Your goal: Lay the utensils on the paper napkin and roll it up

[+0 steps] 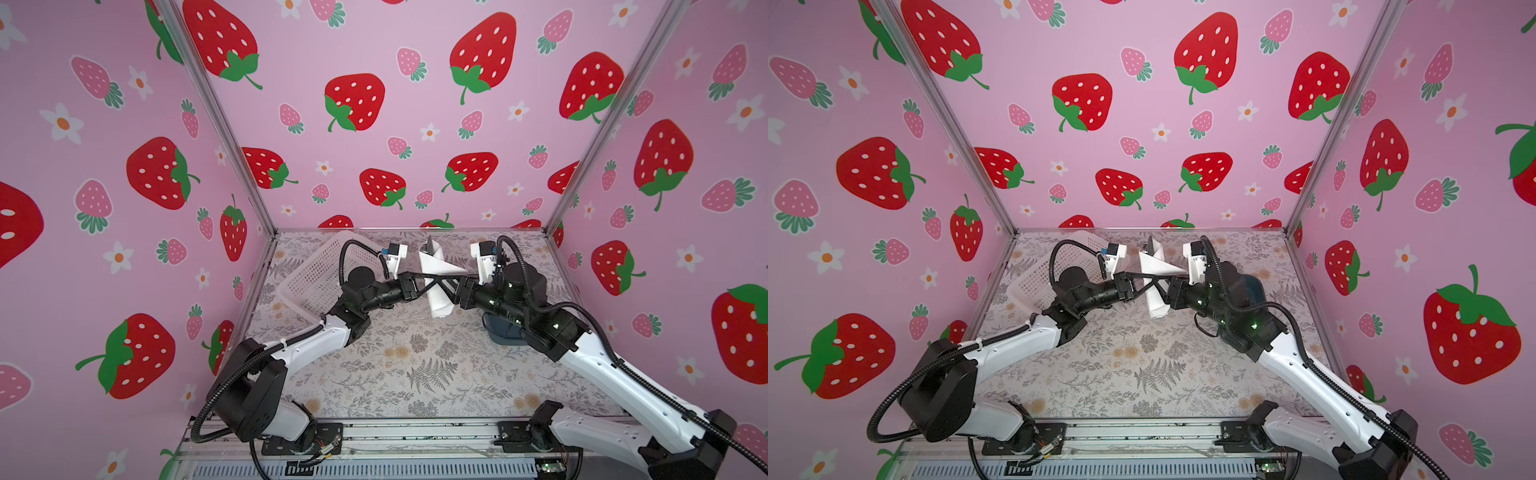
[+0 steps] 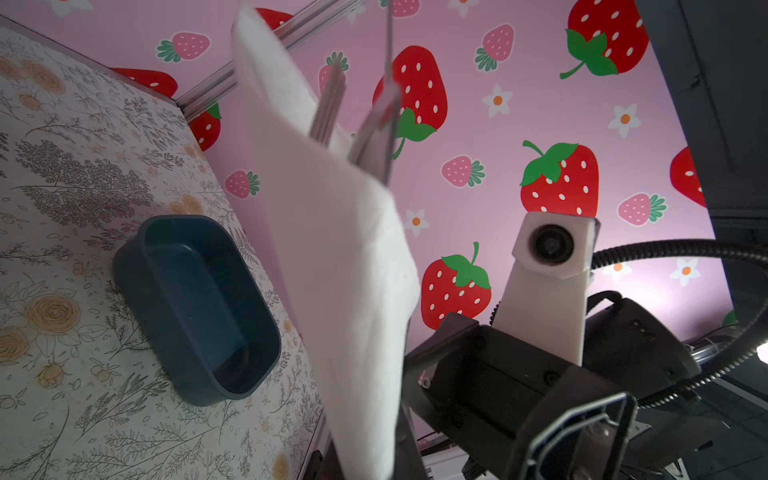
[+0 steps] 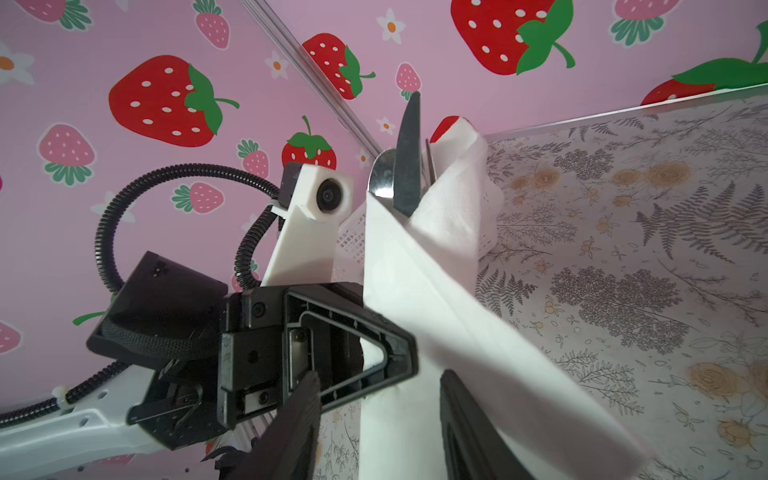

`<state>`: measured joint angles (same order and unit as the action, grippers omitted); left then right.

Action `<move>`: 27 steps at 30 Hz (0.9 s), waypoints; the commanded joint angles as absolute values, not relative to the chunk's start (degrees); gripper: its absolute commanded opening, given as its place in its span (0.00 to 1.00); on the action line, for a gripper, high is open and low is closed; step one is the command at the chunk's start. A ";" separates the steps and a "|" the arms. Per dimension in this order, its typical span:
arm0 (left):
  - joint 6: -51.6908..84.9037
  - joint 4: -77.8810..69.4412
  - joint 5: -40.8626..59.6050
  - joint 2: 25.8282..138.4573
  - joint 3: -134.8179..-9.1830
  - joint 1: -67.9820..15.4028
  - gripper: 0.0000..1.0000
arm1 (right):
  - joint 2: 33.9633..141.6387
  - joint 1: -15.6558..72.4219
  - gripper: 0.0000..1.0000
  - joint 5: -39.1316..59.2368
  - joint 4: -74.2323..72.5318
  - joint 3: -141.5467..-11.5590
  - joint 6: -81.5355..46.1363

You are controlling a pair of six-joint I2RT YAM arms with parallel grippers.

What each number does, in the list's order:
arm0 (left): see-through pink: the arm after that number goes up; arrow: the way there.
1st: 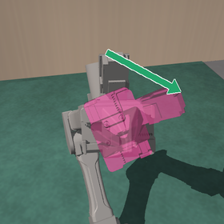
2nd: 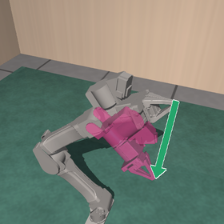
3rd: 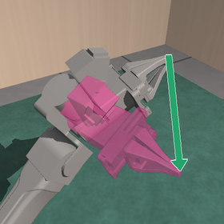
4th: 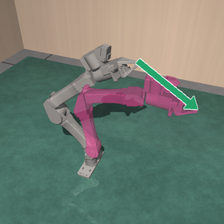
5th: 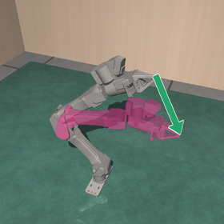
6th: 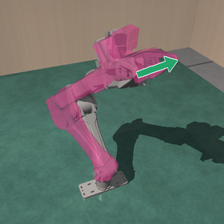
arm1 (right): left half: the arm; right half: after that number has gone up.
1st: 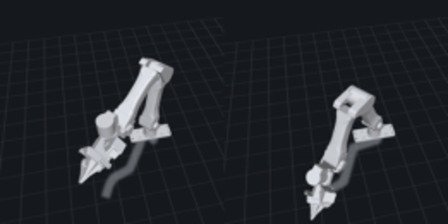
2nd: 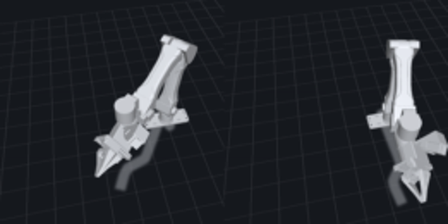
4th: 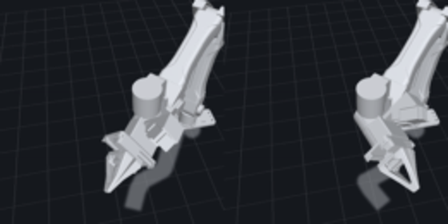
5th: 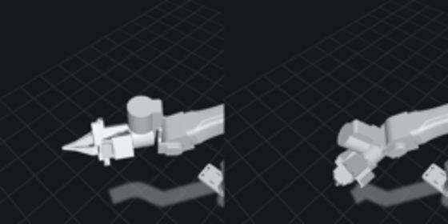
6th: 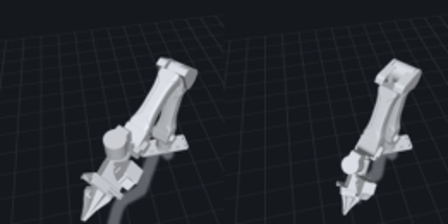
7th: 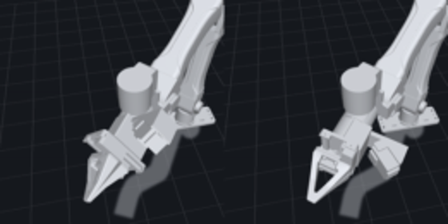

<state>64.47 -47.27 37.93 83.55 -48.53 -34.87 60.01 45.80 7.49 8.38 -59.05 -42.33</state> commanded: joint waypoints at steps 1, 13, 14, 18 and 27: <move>64.12 -50.16 37.95 81.47 -49.22 -34.63 0.07 | 58.17 46.17 0.50 2.89 9.52 -58.71 -41.96; 64.79 -50.32 38.41 80.77 -49.41 -34.63 0.07 | 59.18 46.14 0.50 4.72 7.23 -56.42 -43.24; 64.86 -50.23 38.39 80.73 -49.38 -34.66 0.07 | 59.27 46.14 0.50 4.95 7.16 -56.27 -43.24; 64.93 -50.34 38.50 80.51 -49.31 -34.71 0.07 | 59.63 46.04 0.50 7.60 5.21 -55.42 -43.37; 65.57 -51.06 38.98 80.42 -49.57 -34.72 0.07 | 59.81 43.84 0.50 14.59 0.33 -52.84 -44.70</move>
<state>64.77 -46.52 38.11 82.11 -48.53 -34.87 59.61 44.53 10.76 3.68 -53.76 -43.72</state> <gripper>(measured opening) 0.112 0.505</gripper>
